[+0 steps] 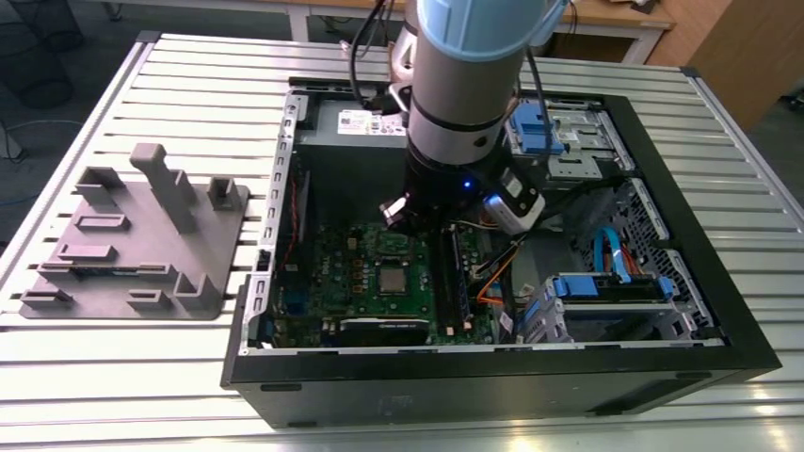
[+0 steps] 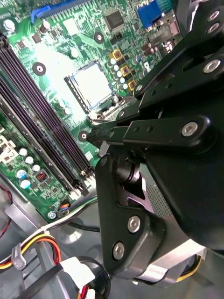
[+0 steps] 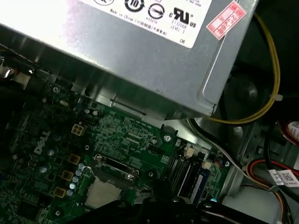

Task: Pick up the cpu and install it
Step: 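Close the cpu cover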

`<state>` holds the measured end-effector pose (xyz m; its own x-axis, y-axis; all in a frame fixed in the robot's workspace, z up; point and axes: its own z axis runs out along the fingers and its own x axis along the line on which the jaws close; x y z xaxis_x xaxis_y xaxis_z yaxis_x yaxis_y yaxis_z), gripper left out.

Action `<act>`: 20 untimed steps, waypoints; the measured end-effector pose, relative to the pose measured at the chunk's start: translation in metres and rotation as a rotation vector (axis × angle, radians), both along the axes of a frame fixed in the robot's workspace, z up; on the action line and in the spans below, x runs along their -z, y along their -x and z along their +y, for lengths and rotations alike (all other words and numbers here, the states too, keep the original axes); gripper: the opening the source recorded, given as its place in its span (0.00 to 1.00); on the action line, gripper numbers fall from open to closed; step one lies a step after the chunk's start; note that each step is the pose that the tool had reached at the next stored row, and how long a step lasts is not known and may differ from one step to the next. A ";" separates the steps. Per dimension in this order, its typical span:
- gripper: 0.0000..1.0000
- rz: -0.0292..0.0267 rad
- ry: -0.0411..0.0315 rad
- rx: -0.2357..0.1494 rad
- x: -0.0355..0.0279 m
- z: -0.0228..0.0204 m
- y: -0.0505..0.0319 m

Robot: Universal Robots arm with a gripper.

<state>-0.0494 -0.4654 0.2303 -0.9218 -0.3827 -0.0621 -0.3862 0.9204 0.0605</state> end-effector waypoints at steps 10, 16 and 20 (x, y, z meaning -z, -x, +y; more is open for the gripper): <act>0.11 0.0000 -0.0019 0.000 -0.0001 -0.0036 0.0002; 0.11 -0.0011 -0.0019 0.000 -0.0002 -0.0024 0.0017; 0.11 -0.0015 -0.0019 0.000 -0.0001 0.0000 0.0022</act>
<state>-0.0517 -0.4654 0.2304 -0.9217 -0.3825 -0.0642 -0.3862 0.9203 0.0617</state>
